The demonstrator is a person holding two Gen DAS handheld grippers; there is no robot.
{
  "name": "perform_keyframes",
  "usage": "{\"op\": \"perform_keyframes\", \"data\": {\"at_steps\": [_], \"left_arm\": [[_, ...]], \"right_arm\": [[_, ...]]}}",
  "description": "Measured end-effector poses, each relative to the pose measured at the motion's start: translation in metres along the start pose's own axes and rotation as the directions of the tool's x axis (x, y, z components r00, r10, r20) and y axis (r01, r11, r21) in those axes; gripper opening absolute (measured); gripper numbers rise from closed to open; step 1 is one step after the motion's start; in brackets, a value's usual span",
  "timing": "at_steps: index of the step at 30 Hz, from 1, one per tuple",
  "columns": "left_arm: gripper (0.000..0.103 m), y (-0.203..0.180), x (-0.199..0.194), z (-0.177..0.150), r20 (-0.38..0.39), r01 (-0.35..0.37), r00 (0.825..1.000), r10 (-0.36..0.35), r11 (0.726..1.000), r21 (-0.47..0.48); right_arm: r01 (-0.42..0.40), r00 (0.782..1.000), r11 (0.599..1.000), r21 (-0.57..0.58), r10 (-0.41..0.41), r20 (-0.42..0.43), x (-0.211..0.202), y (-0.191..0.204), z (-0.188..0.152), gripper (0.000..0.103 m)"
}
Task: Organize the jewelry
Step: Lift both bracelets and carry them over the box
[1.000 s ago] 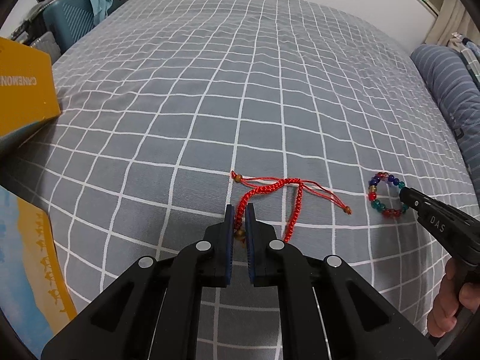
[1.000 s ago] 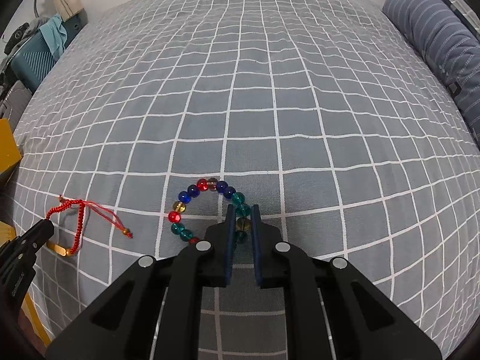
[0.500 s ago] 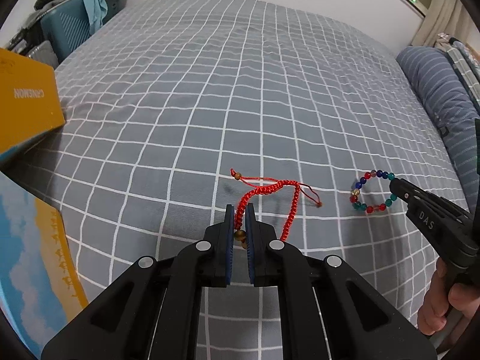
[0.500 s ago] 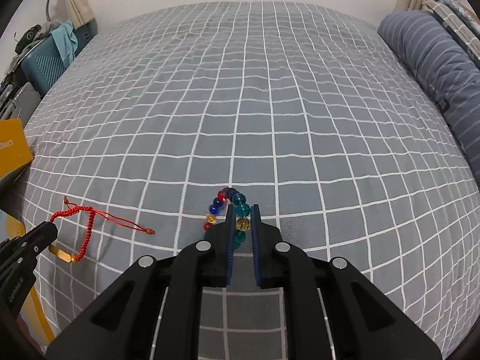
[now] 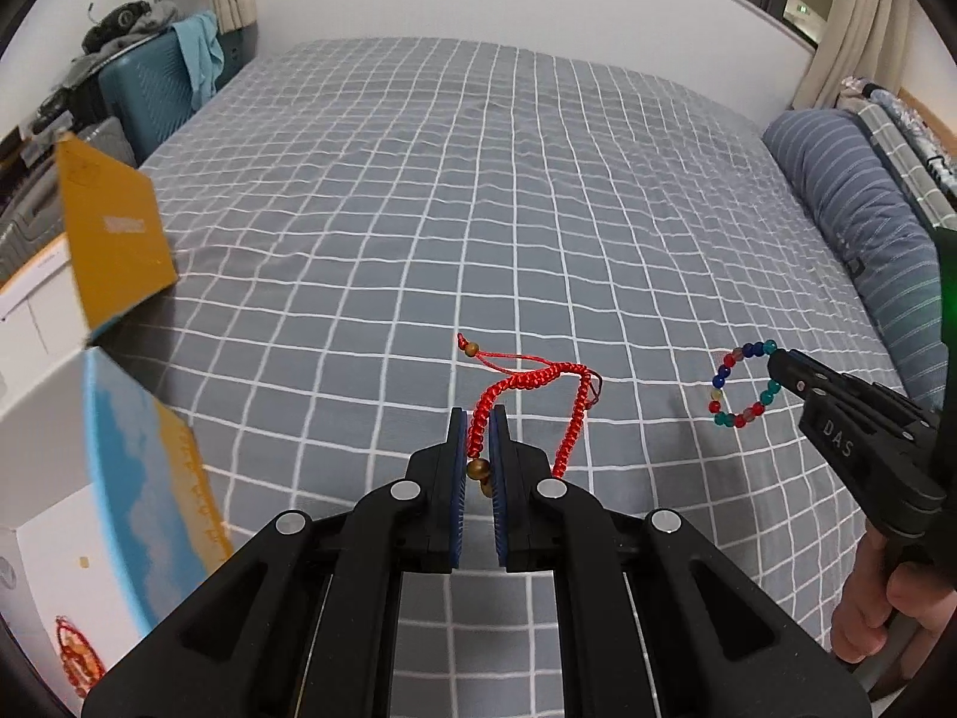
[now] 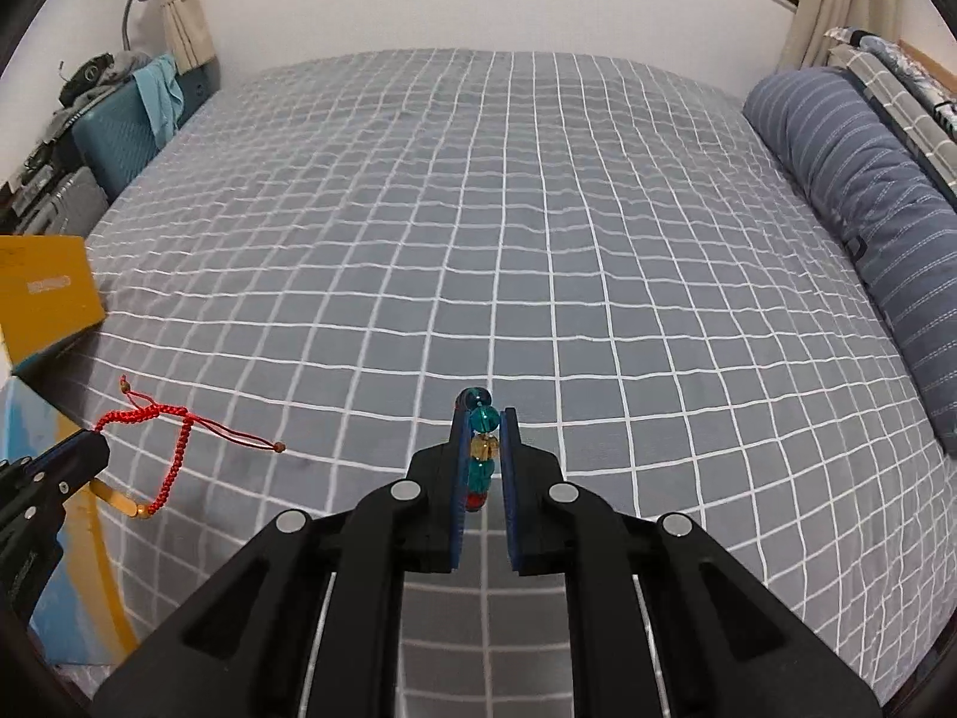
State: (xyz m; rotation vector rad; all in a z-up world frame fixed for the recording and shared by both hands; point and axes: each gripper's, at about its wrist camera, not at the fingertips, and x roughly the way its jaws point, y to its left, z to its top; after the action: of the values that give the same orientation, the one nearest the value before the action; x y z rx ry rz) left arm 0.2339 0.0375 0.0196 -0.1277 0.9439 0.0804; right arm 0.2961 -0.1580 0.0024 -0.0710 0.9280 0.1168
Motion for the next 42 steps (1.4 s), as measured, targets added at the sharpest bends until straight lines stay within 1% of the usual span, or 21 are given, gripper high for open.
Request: {"op": "perform_keyframes", "data": {"at_steps": [8,16,21,26,31,35,37,42], "left_arm": [[0.007,0.024,-0.042,-0.011,0.03,0.016,0.999,-0.016,1.0,-0.013],[0.007,0.071,-0.085,-0.02,0.079,-0.036,0.996,0.041,0.997,-0.067],[0.007,0.108,-0.114,-0.031,0.114,-0.069,0.99,0.082,0.991,-0.117],[0.007,0.15,-0.138,-0.046,0.131,-0.116,0.982,0.139,0.978,-0.174],[0.007,0.194,-0.156,-0.064,0.13,-0.17,0.97,0.205,0.955,-0.242],[0.007,0.228,-0.165,-0.082,0.114,-0.201,0.963,0.243,0.935,-0.292],[0.007,0.243,-0.168,-0.092,0.101,-0.217,0.96,0.26,0.925,-0.312],[0.007,0.268,-0.168,-0.111,0.067,-0.241,0.958,0.28,0.907,-0.345]], "right_arm": [[-0.038,0.997,0.999,-0.026,0.039,0.067,-0.056,0.028,-0.005,0.009],[-0.11,0.985,0.988,-0.11,0.123,0.12,-0.098,0.083,-0.011,0.009],[-0.169,0.972,0.969,-0.179,0.194,0.133,-0.115,0.133,-0.016,0.009],[-0.222,0.957,0.94,-0.259,0.261,0.128,-0.127,0.193,-0.022,0.009],[-0.266,0.942,0.91,-0.319,0.316,0.117,-0.137,0.24,-0.03,0.009],[-0.301,0.928,0.879,-0.37,0.36,0.099,-0.144,0.279,-0.04,0.009],[-0.315,0.922,0.867,-0.386,0.376,0.091,-0.146,0.29,-0.045,0.009],[-0.351,0.91,0.836,-0.422,0.411,0.057,-0.144,0.328,-0.062,0.009]]}}
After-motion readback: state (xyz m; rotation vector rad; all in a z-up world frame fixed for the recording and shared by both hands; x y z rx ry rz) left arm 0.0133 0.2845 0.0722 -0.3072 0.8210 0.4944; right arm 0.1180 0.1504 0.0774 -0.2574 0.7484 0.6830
